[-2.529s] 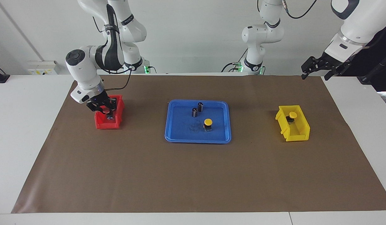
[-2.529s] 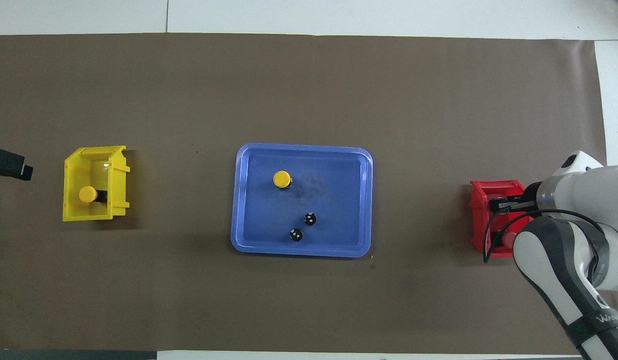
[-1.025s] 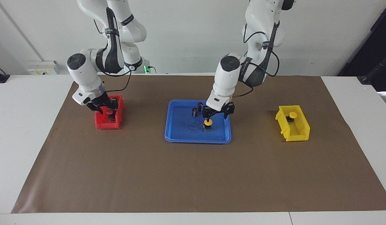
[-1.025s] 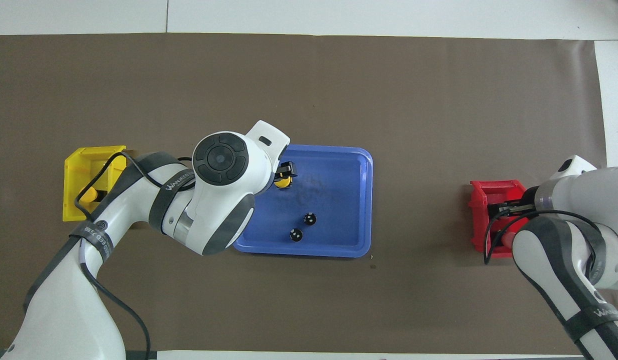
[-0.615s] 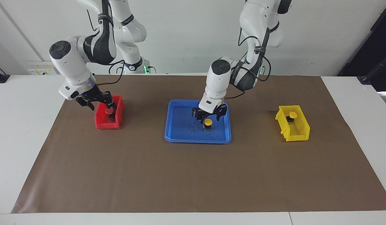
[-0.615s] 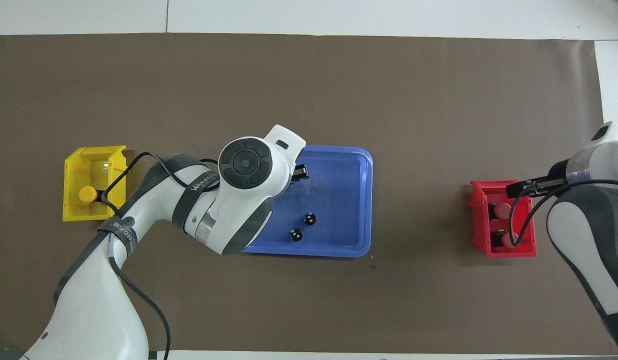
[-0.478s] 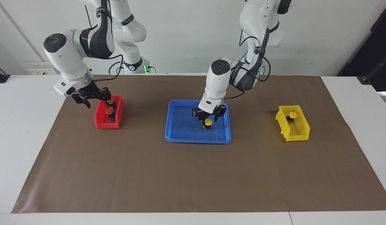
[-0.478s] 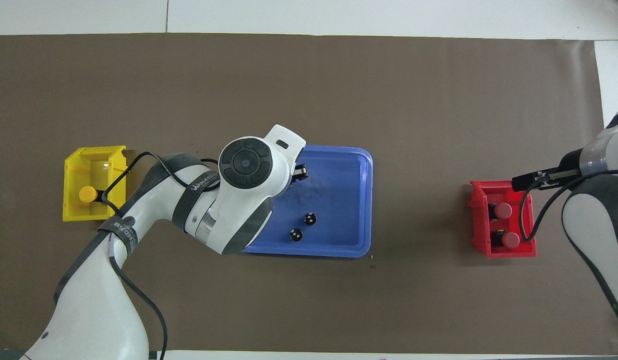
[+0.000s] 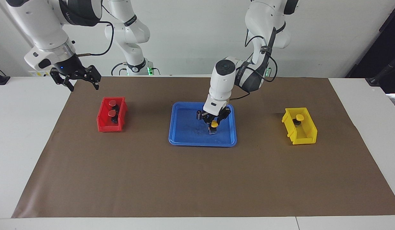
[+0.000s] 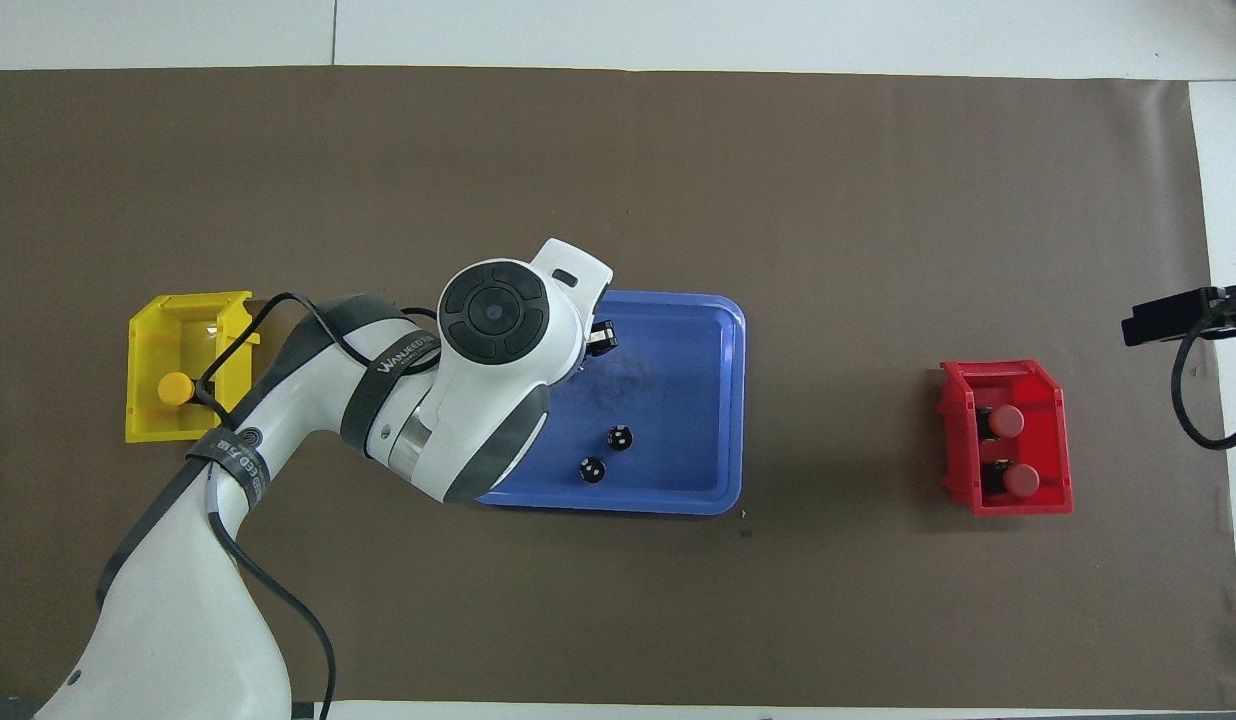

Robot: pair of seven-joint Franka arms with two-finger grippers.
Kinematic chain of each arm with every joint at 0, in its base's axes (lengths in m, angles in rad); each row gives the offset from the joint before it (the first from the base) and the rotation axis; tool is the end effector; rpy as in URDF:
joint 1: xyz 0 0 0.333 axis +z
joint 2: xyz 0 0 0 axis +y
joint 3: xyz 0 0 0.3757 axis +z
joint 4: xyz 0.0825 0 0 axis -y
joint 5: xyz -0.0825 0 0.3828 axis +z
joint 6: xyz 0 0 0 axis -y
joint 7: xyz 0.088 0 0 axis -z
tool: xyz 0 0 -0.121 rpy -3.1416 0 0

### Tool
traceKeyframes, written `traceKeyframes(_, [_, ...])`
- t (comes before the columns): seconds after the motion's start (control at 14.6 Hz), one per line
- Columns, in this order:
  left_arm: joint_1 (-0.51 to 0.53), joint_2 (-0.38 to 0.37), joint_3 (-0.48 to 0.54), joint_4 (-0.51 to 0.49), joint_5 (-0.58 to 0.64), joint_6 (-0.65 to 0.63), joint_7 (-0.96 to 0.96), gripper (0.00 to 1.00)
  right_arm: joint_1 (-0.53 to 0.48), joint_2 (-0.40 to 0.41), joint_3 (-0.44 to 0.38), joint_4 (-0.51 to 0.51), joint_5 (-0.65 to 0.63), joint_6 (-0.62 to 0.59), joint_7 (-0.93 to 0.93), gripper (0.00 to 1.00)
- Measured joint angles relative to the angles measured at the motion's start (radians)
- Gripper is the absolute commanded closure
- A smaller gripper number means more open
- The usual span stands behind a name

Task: Sort red and yellow buttons by color
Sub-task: 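Carry the yellow button into the yellow bin and open the left gripper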

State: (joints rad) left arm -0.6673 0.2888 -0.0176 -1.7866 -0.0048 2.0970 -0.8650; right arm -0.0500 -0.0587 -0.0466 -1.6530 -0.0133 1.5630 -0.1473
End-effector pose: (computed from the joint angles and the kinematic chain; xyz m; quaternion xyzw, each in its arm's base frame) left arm 0.5051 -0.4117 0.4378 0.9957 0.0915 0.0045 0.0109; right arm 0.5264 -0.0535 0.6627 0.9995 0.0255 -0.0162 0.0033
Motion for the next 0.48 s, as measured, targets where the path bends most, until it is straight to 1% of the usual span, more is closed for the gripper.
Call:
traceKeyframes(0.07, [0.002,-0.005,0.008,0.041,0.001,-0.071,0.0,0.99,-0.002,0.018,-0.003,0.04,-0.008,-0.027,0.0,0.0])
traceKeyframes(0.21, [0.034,-0.039,0.031,0.093,0.007,-0.162,0.044,0.99,-0.008,0.052,-0.005,0.089,-0.012,-0.058,0.0,0.0])
traceKeyframes(0.34, [0.142,-0.083,0.044,0.109,0.01,-0.24,0.208,0.99,-0.01,0.075,-0.012,0.107,-0.012,-0.065,0.0,0.0])
traceKeyframes(0.48, [0.296,-0.104,0.052,0.109,0.011,-0.261,0.403,0.99,-0.011,0.081,-0.022,0.109,-0.012,-0.065,0.0,0.0])
